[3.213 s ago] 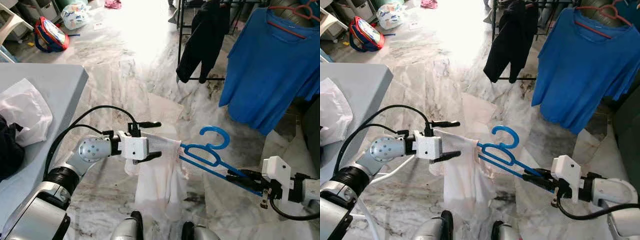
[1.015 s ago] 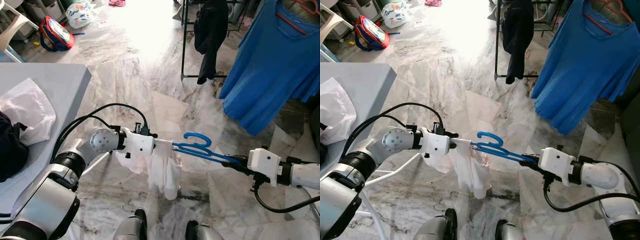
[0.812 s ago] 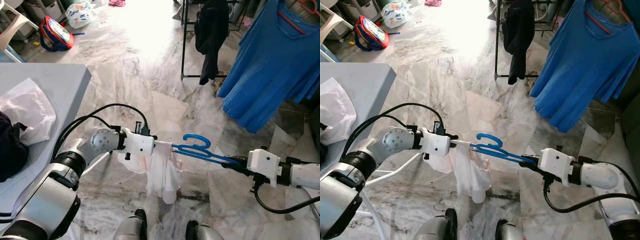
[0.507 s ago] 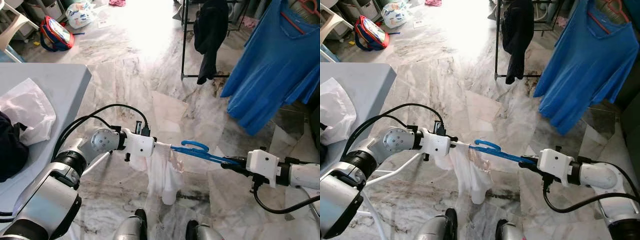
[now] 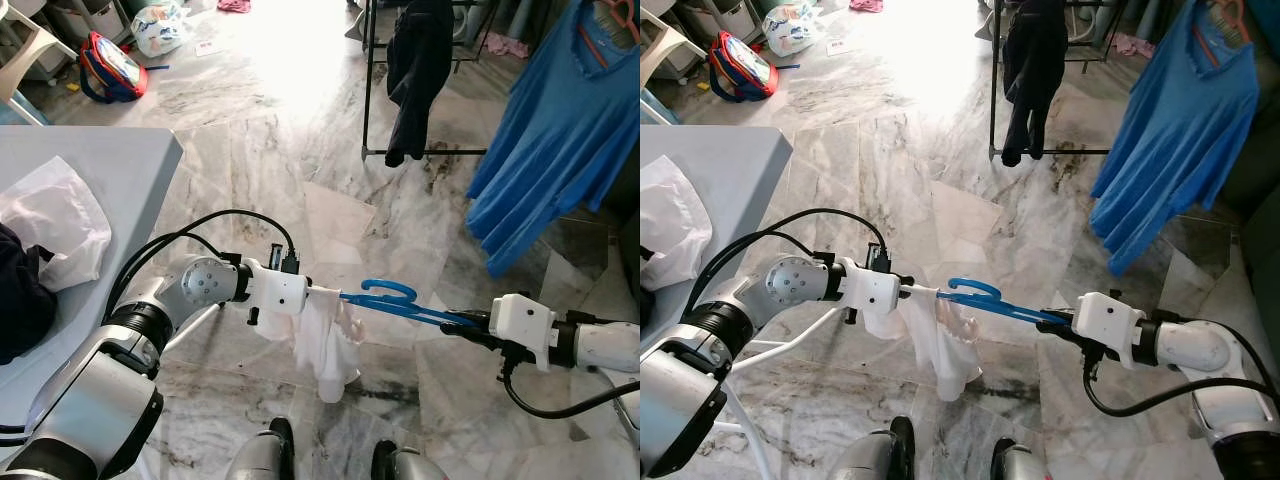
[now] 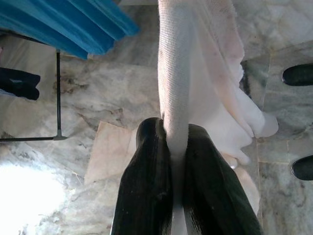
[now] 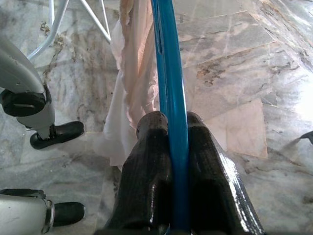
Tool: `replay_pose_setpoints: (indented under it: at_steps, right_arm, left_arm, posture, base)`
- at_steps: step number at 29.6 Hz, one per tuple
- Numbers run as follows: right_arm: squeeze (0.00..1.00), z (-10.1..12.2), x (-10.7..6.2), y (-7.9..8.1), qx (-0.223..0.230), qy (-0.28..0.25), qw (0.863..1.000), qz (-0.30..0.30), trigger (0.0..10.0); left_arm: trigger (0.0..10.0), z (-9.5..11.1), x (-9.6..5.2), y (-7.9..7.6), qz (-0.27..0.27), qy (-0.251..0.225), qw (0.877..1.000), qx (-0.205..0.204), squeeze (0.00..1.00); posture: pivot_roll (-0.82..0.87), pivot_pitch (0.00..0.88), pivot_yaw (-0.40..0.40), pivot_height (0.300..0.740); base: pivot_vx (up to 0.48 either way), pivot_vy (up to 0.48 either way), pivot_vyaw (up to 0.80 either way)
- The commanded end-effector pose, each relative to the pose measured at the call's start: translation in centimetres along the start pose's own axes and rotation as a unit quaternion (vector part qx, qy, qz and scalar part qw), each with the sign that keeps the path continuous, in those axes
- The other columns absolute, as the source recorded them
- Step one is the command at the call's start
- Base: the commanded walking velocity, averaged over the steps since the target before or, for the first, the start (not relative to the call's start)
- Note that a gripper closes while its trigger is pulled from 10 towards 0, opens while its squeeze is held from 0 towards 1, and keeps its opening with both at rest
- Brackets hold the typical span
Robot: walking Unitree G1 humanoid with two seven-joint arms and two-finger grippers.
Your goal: Hang hanger
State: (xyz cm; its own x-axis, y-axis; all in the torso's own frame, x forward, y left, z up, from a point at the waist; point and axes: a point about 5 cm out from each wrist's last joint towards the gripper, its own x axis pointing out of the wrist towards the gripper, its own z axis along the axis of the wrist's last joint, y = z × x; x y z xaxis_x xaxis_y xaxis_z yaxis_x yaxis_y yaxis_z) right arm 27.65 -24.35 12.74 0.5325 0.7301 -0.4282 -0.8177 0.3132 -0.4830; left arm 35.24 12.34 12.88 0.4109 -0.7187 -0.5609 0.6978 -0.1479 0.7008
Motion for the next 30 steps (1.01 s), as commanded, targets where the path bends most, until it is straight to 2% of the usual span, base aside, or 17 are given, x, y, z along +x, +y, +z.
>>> replay_pose_setpoints:
  at_steps: [1, 4, 5, 6, 11, 15, 21, 25, 30]
  right_arm:
    - [0.00, 0.4, 0.2, -0.3, 0.002, -0.014, 1.000, -0.015, 10.0]
    - [0.00, 0.3, 0.3, -0.2, 0.012, -0.015, 1.000, -0.011, 10.0]
    - [0.67, 0.4, 0.3, -0.3, 0.014, -0.016, 1.000, -0.011, 10.0]
    - [1.00, 0.5, 0.3, -0.4, 0.023, -0.019, 1.000, -0.010, 10.0]
    - [1.00, 0.8, -0.1, -0.8, 0.038, -0.027, 0.999, -0.005, 10.0]
    - [1.00, 1.2, -0.8, -1.5, 0.055, -0.024, 0.998, 0.005, 10.0]
    - [1.00, 1.6, -2.0, -2.6, 0.023, 0.001, 1.000, 0.001, 10.0]
    - [1.00, 1.5, -2.8, -3.0, 0.021, 0.020, 1.000, -0.001, 10.0]
    - [1.00, 2.3, -3.7, -4.4, 0.003, 0.019, 0.999, -0.051, 10.0]
  left_arm:
    - [0.0, -0.5, 0.0, -1.1, -0.026, 0.008, 1.000, -0.007, 0.00]
    - [0.0, -0.5, 0.1, -1.1, -0.025, 0.010, 1.000, -0.006, 0.00]
    - [0.0, -0.5, 0.1, -1.1, -0.023, 0.012, 1.000, -0.006, 0.00]
    - [0.0, -0.6, 0.0, -1.0, -0.015, 0.017, 1.000, -0.005, 0.00]
    - [0.0, -1.0, -0.1, -0.6, 0.009, 0.034, 0.999, -0.009, 0.00]
    - [0.0, -1.6, -0.4, -1.0, 0.015, 0.049, 0.998, -0.020, 0.00]
    - [0.0, -2.8, -1.3, -1.5, 0.025, 0.072, 0.996, -0.039, 0.00]
    - [0.0, -3.3, -1.7, -1.8, 0.028, 0.082, 0.995, -0.047, 0.00]
    - [0.0, -4.2, -2.3, -2.2, 0.043, 0.102, 0.990, -0.082, 0.00]
  posture:
    - [0.00, 0.248, 0.085, 0.740]
    - [-0.01, 0.250, 0.085, 0.740]
    - [-0.01, 0.250, 0.084, 0.740]
    - [-0.01, 0.251, 0.083, 0.740]
    - [-0.01, 0.250, 0.077, 0.740]
    - [-0.01, 0.246, 0.068, 0.740]
    - [-0.02, 0.241, 0.056, 0.740]
    - [-0.01, 0.240, 0.054, 0.740]
    - [-0.02, 0.239, 0.053, 0.740]
  base:
    - [0.000, 0.000, 0.00]
    - [0.000, 0.000, 0.00]
    - [0.000, 0.000, 0.00]
    - [0.000, 0.000, 0.00]
    - [0.000, 0.000, 0.00]
    - [0.000, 0.000, 0.00]
    - [0.000, 0.000, 0.00]
    - [0.000, 0.000, 0.00]
    - [0.000, 0.000, 0.00]
